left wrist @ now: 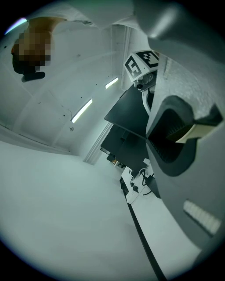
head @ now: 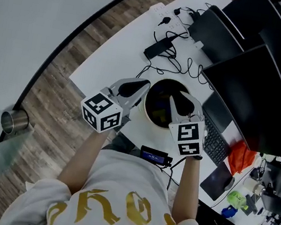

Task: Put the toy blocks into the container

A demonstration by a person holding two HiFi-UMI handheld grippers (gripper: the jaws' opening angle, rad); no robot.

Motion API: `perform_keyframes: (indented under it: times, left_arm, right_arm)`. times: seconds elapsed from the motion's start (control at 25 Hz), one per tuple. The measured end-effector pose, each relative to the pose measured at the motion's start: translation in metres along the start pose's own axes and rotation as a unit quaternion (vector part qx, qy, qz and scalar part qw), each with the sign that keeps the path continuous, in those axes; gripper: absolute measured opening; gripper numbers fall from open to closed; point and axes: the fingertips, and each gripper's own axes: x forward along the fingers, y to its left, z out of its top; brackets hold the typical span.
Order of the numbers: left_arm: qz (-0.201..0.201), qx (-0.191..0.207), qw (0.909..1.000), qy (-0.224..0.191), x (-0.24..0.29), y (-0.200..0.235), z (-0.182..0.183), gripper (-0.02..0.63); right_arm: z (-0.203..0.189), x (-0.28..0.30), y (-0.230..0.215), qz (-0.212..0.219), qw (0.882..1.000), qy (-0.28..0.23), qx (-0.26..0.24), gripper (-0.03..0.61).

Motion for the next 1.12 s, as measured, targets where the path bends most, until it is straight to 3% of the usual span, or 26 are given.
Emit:
perform_keyframes:
  times: [0.16, 0.48, 0.72, 1.12]
  left_arm:
    - [0.02, 0.014, 0.9997, -0.004, -0.004, -0.011, -0.002, 0.009]
    - [0.062, 0.039, 0.9973, -0.002, -0.013, -0.034, -0.01, 0.009]
    - [0.082, 0.06, 0.9948, -0.001, -0.02, -0.052, -0.015, 0.009]
    - [0.117, 0.081, 0.9898, 0.001, -0.033, -0.072, -0.024, 0.009]
  right_arm:
    - [-0.003, -0.018, -0.005, -0.01, 0.998, -0.028, 0.047, 0.028]
    - [-0.011, -0.05, -0.003, -0.008, 0.994, -0.066, 0.092, 0.028]
    - [-0.021, -0.07, 0.004, 0.018, 0.986, -0.092, 0.14, 0.028]
    - [-0.038, -0.102, -0.009, -0.003, 0.962, -0.138, 0.234, 0.028]
